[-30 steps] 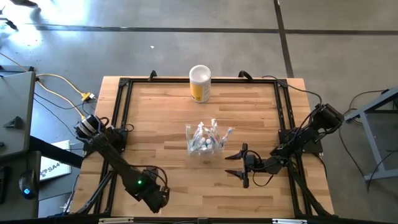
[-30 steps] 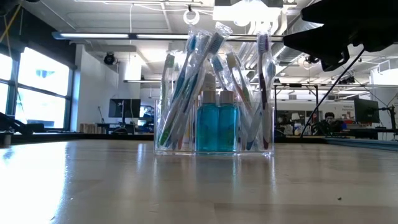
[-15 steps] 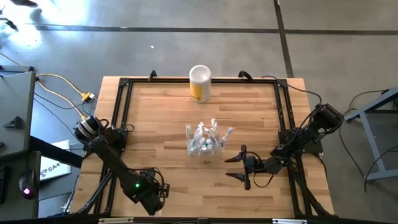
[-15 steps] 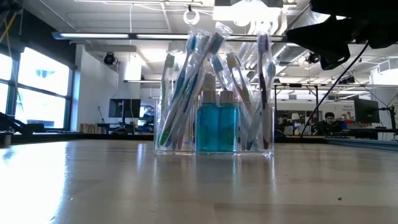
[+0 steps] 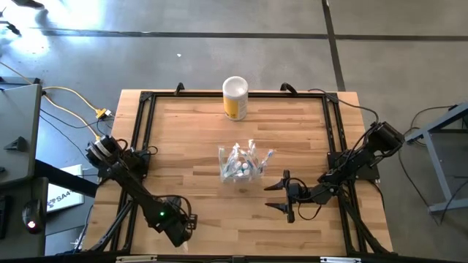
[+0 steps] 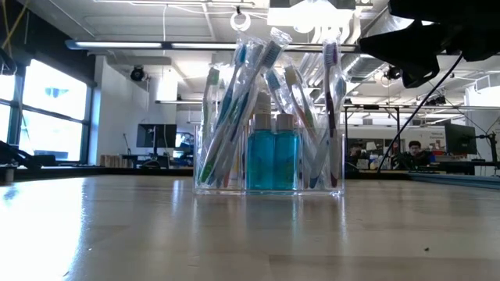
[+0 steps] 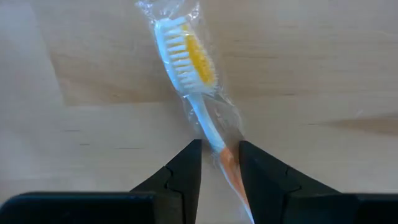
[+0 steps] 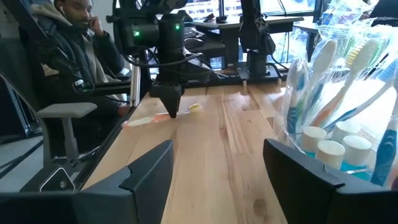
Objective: Pick & Place toothbrushing station
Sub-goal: Put the orange toothbrush into the left part of the transparent organizer
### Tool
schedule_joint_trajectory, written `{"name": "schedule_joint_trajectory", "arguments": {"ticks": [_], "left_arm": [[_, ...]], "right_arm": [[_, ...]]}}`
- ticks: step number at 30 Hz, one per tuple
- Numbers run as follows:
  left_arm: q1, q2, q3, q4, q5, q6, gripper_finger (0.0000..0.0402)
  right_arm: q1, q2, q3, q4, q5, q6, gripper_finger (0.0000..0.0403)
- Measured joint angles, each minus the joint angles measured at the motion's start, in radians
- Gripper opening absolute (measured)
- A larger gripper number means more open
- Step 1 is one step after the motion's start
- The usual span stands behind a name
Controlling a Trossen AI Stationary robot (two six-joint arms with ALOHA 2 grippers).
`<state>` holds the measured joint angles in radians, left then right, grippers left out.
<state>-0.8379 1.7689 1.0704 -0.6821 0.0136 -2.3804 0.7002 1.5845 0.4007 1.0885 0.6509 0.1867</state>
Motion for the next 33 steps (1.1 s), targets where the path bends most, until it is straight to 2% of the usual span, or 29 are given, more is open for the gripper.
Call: {"name": "schedule_joint_trajectory", "arguments": {"ticks": [7, 9, 13, 19, 24, 29, 33], "left_arm": [[0.0, -0.003, -0.043, 0.026, 0.031, 0.008, 0.0096], [0.0, -0.002, -0.049, 0.029, 0.033, 0.025, 0.0079], [0.0, -0.001, -0.05, 0.024, 0.024, 0.104, 0.0019], [-0.001, 0.0, -0.051, 0.025, -0.014, 0.19, 0.0011], [0.0, -0.032, -0.053, 0.036, -0.101, 0.267, 0.0007], [0.026, -0.094, -0.02, 0.007, -0.34, 0.388, 0.0003], [0.04, -0.154, 0.045, -0.046, -0.417, 0.529, 0.0001]], "right_arm": [[0.0, 0.0, 0.0, -0.001, -0.001, 0.019, 0.024], [0.0, 0.0, 0.0, -0.001, -0.001, 0.019, 0.024], [0.0, 0.0, 0.0, -0.002, -0.001, 0.019, 0.024], [0.0, 0.0, 0.0, -0.003, -0.003, 0.019, 0.024], [0.0, 0.0, 0.0, -0.011, -0.006, 0.03, 0.024], [0.0, 0.0, 0.0, -0.01, -0.006, 0.031, 0.024], [0.0, 0.0, 0.0, -0.01, -0.006, 0.031, 0.024]]}}
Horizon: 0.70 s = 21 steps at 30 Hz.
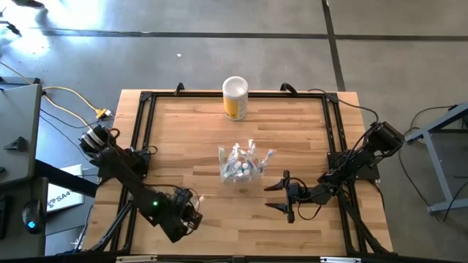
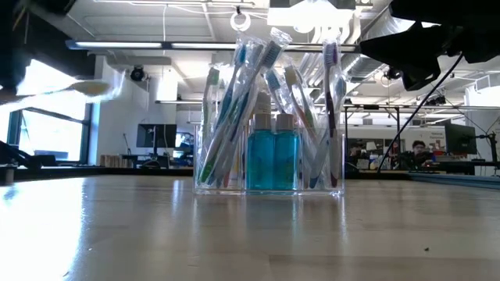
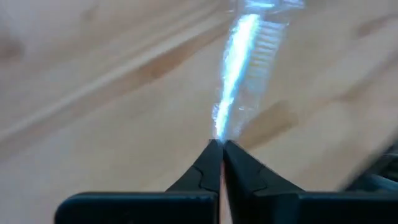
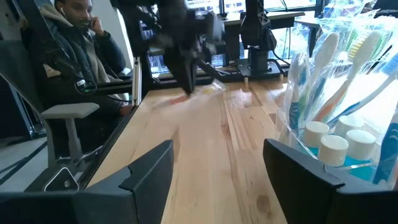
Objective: Pick & Place toothbrushing station
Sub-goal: Put the orange toothbrush into the left part of the transparent organizer
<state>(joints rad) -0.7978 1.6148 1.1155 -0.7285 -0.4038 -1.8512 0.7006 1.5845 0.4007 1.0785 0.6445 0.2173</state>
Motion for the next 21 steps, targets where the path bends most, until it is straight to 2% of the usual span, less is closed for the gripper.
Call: {"name": "schedule_joint_trajectory", "arguments": {"ticks": [4, 9, 14, 18, 19, 21], "left_arm": [[0.014, -0.039, 0.133, -0.076, -0.149, 0.173, 0.0004], [0.012, -0.04, 0.309, -0.134, -0.398, 0.559, 0.0003], [0.014, -0.04, 0.352, -0.101, -0.678, 0.888, 0.0002], [0.024, -0.042, 0.335, -0.08, -0.94, 0.941, 0.0001], [0.035, -0.042, 0.319, -0.085, -0.978, 0.938, 0.0001], [0.061, -0.04, 0.291, -0.084, -0.99, 0.918, 0.0001]], "right_arm": [[0.0, 0.0, 0.0, -0.001, 0.0, 0.004, 0.024], [0.0, 0.0, 0.0, -0.028, -0.001, 0.04, 0.024], [0.008, 0.0, 0.0, -0.029, 0.0, 0.052, 0.024], [0.022, 0.0, 0.0, -0.025, -0.002, 0.052, 0.024], [0.022, 0.0, 0.0, -0.024, -0.002, 0.052, 0.024], [0.023, 0.0, 0.0, -0.02, -0.001, 0.052, 0.024]]}}
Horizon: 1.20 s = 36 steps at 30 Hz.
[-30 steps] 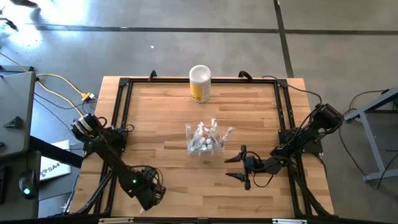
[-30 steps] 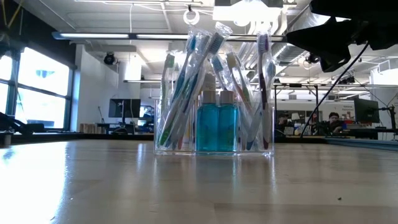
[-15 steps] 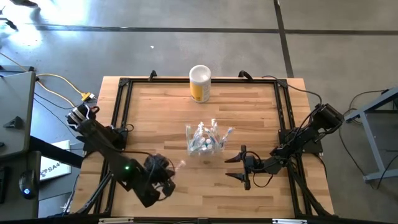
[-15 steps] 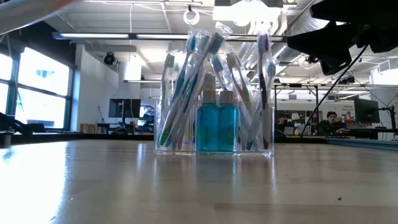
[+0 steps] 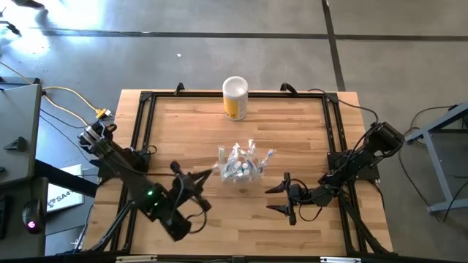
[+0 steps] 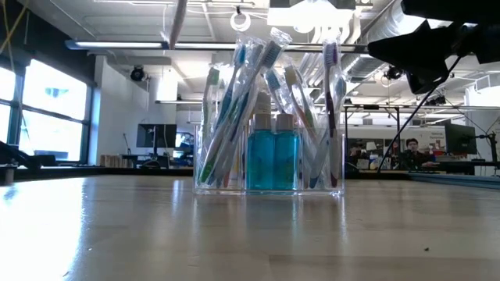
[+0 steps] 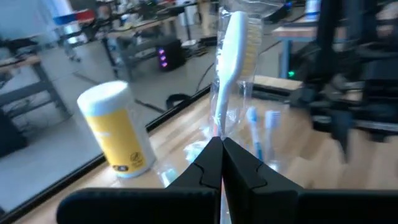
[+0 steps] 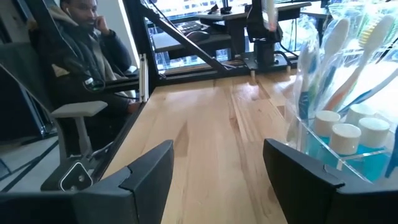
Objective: Pick & Place toothbrushing station
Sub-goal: Put the orange toothbrush into the left part of the transparent organizer
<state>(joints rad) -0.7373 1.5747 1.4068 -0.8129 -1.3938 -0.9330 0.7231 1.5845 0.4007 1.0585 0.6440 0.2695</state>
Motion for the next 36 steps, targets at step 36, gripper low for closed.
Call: {"name": "schedule_joint_trajectory", "arguments": {"ticks": [36], "left_arm": [[0.221, -0.001, -0.649, 1.231, 0.312, 0.428, 0.0]], "right_arm": [[0.003, 0.0, 0.0, -0.003, 0.005, -0.004, 0.024]]}}
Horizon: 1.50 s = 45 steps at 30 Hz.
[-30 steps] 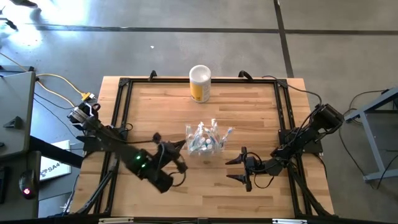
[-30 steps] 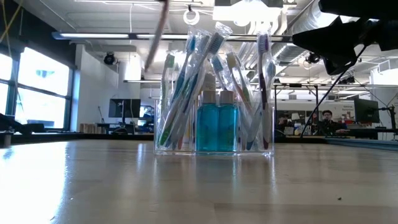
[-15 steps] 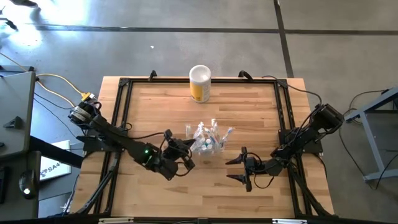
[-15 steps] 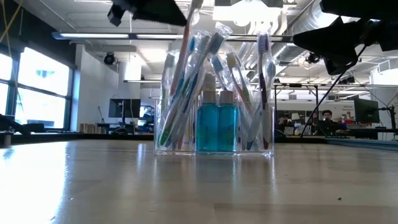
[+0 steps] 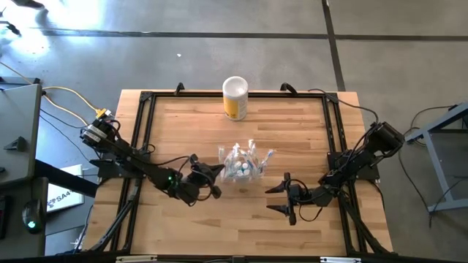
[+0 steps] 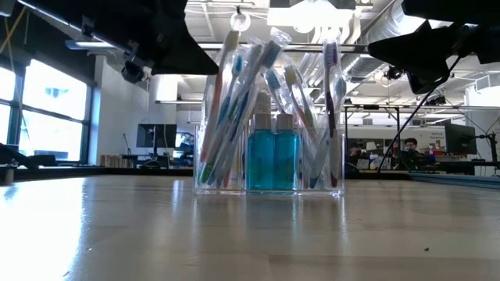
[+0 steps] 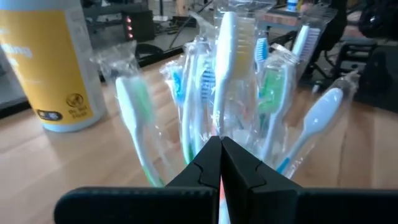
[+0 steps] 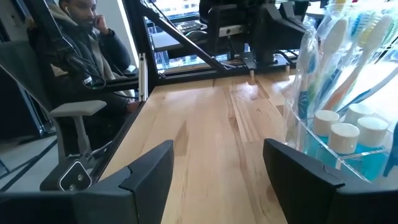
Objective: Pick & Place toothbrushing station
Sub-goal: Put the orange toothbrush into the left part of the transparent organizer, then return to Home Position
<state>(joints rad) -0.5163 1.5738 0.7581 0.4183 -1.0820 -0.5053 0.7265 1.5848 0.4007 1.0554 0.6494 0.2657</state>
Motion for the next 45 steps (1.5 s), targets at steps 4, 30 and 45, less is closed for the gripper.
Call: {"name": "schedule_joint_trajectory", "arguments": {"ticks": [4, 30, 45], "left_arm": [[0.0, 0.013, -0.038, 0.055, 0.025, -0.02, 0.0], [-0.001, -0.002, -0.041, 0.11, 0.112, 0.154, 0.0031], [-0.019, -0.039, -0.004, 0.078, 0.143, 0.213, 0.0096]], "right_arm": [[0.0, 0.0, 0.0, 0.0, 0.005, -0.002, 0.024], [0.0, 0.0, 0.0, -0.002, 0.005, -0.008, 0.024], [0.0, 0.0, 0.0, 0.004, 0.005, -0.007, 0.024]]}}
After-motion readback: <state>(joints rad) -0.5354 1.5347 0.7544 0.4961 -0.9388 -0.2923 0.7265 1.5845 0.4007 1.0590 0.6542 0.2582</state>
